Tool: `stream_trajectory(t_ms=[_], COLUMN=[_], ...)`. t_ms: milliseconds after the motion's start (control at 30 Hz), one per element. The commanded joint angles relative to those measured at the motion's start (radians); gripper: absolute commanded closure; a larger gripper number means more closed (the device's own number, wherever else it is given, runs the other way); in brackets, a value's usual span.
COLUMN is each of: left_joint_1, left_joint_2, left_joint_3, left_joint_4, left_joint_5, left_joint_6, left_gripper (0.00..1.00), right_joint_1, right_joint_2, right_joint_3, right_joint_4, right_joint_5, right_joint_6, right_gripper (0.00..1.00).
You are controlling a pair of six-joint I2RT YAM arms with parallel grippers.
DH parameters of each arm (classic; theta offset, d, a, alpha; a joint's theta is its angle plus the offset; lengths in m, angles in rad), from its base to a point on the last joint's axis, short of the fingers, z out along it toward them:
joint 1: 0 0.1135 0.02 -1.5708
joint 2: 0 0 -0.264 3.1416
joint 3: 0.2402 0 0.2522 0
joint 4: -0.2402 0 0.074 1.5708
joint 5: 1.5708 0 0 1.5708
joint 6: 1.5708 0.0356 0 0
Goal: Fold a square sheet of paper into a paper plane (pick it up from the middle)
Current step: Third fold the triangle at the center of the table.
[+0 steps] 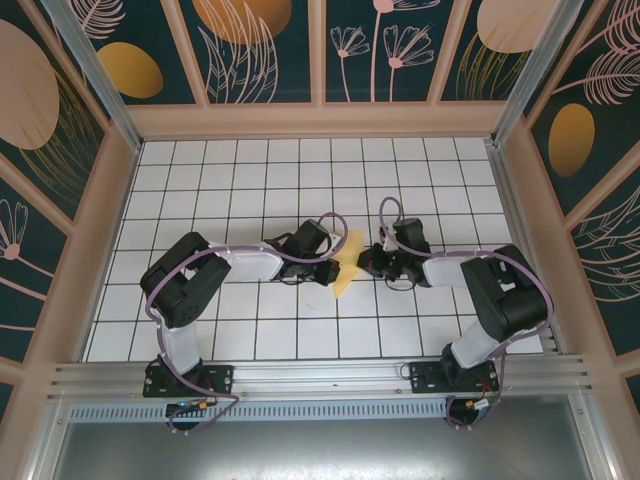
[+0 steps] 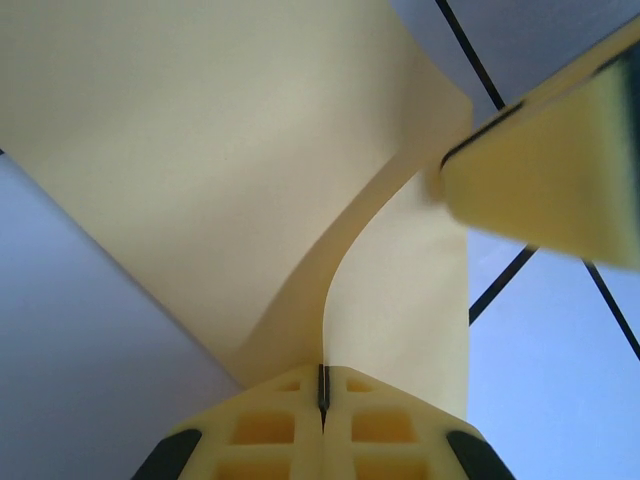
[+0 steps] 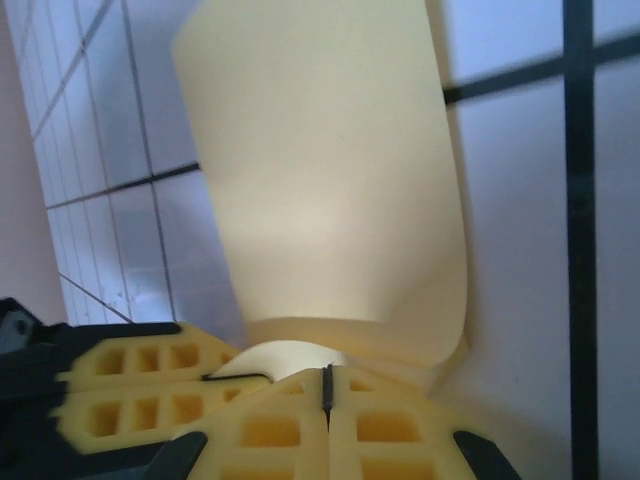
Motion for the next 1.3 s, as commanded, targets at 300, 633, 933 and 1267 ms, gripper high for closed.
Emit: stream_trajectory(t_ms=[300,633,933,1267], left_joint_1=[0.004,0.004,0.004,0.004], left_joint_2=[0.042,0.042,0.041,0.04], left_joint_3=[-0.014,-0.014,-0.014,-0.015], left_joint_4=[-0.067,-0.069,-0.068,-0.07], left_joint_5=[-0.031,-0.034,-0.033,-0.034], left_joint_6=[0.024,0.025,0.025,0.025], left_gripper=[0.94,0.94,0.94,0.94], right_joint_1=[-0.048,-0.058,-0.065,-0.065], right_joint_2=[0.09,0.011,0.084,0.049], right_joint_3=[0.011,0.051,0.053,0.062], right_joint_4=[0.036,-0.05,-0.012,-0.071], right_joint_5=[-0.014,0.007,-0.004,0.039], right_joint_6=[-0.03,-0.047,-0.035,-0.054], right_gripper=[1.0,1.0,1.0,1.0])
